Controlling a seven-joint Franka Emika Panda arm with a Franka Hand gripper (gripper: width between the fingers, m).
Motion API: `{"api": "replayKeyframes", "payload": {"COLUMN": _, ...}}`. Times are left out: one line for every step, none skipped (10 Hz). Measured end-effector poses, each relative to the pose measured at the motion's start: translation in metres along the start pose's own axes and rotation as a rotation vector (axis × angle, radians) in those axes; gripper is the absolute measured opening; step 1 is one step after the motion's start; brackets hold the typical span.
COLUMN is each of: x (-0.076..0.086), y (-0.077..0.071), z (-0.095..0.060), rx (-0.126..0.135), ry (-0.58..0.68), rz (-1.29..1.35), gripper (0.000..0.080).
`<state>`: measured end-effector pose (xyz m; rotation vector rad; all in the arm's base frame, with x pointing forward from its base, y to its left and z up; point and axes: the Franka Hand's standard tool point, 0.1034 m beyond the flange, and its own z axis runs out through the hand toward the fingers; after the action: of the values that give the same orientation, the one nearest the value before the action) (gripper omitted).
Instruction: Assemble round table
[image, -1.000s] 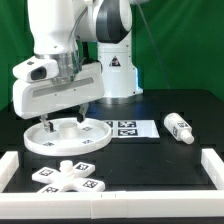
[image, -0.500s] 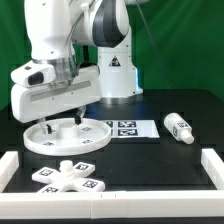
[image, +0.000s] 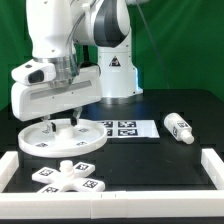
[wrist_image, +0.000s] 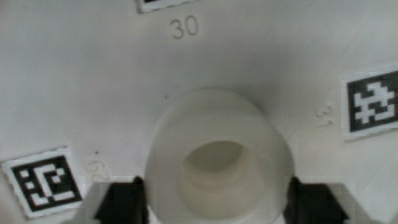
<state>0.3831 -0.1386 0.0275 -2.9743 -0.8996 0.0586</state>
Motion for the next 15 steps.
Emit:
{"api": "replayKeyframes", "payload": {"x": 0.000, "y": 0.001, "z": 0.000, "rx": -0.002, "ry": 0.001, "rz": 0.000, "gripper": 0.0209}}
{"api": "replayKeyframes", "payload": {"x": 0.000, "y": 0.001, "z": -0.001, "rx": -0.003, "ry": 0.002, "rz": 0.001, "gripper": 0.0071}}
{"api": "replayKeyframes", "payload": {"x": 0.001, "y": 0.001, "z": -0.001, "rx": -0.004, "ry": 0.003, "rz": 0.001, "gripper": 0.0017}}
{"api": "replayKeyframes", "payload": {"x": 0.001, "y": 0.002, "z": -0.001, "rx": -0.004, "ry": 0.003, "rz": 0.001, "gripper": 0.0005}}
{"api": "replayKeyframes", "payload": {"x": 0.001, "y": 0.002, "z": -0.001, "rx": -0.004, "ry": 0.003, "rz": 0.001, "gripper": 0.0001}}
{"api": "replayKeyframes", "payload": {"x": 0.002, "y": 0.001, "z": -0.002, "rx": -0.001, "ry": 0.002, "rz": 0.002, "gripper": 0.0001}}
{"api": "replayKeyframes", "payload": {"x": 0.009, "y": 0.000, "z": -0.015, "rx": 0.014, "ry": -0.001, "rz": 0.016, "gripper": 0.0001}}
{"api": "replayKeyframes", "payload": {"x": 0.017, "y": -0.004, "z": -0.026, "rx": 0.021, "ry": -0.002, "rz": 0.073, "gripper": 0.0001}}
{"api": "replayKeyframes", "payload": {"x": 0.021, "y": -0.009, "z": -0.028, "rx": 0.024, "ry": -0.003, "rz": 0.088, "gripper": 0.0098}}
{"api": "replayKeyframes", "payload": {"x": 0.019, "y": -0.012, "z": -0.026, "rx": 0.030, "ry": -0.008, "rz": 0.090, "gripper": 0.0253}}
{"api": "replayKeyframes", "payload": {"x": 0.017, "y": -0.012, "z": -0.022, "rx": 0.018, "ry": -0.002, "rz": 0.075, "gripper": 0.0253}}
{"api": "replayKeyframes", "payload": {"x": 0.012, "y": -0.014, "z": -0.017, "rx": 0.015, "ry": -0.004, "rz": 0.064, "gripper": 0.0437}}
{"api": "replayKeyframes", "payload": {"x": 0.012, "y": -0.013, "z": -0.018, "rx": 0.012, "ry": -0.001, "rz": 0.060, "gripper": 0.0437}}
{"api": "replayKeyframes", "payload": {"x": 0.012, "y": -0.013, "z": -0.018, "rx": 0.013, "ry": -0.002, "rz": 0.060, "gripper": 0.0594}}
{"api": "replayKeyframes", "payload": {"x": 0.012, "y": -0.014, "z": -0.017, "rx": 0.013, "ry": -0.003, "rz": 0.060, "gripper": 0.0632}}
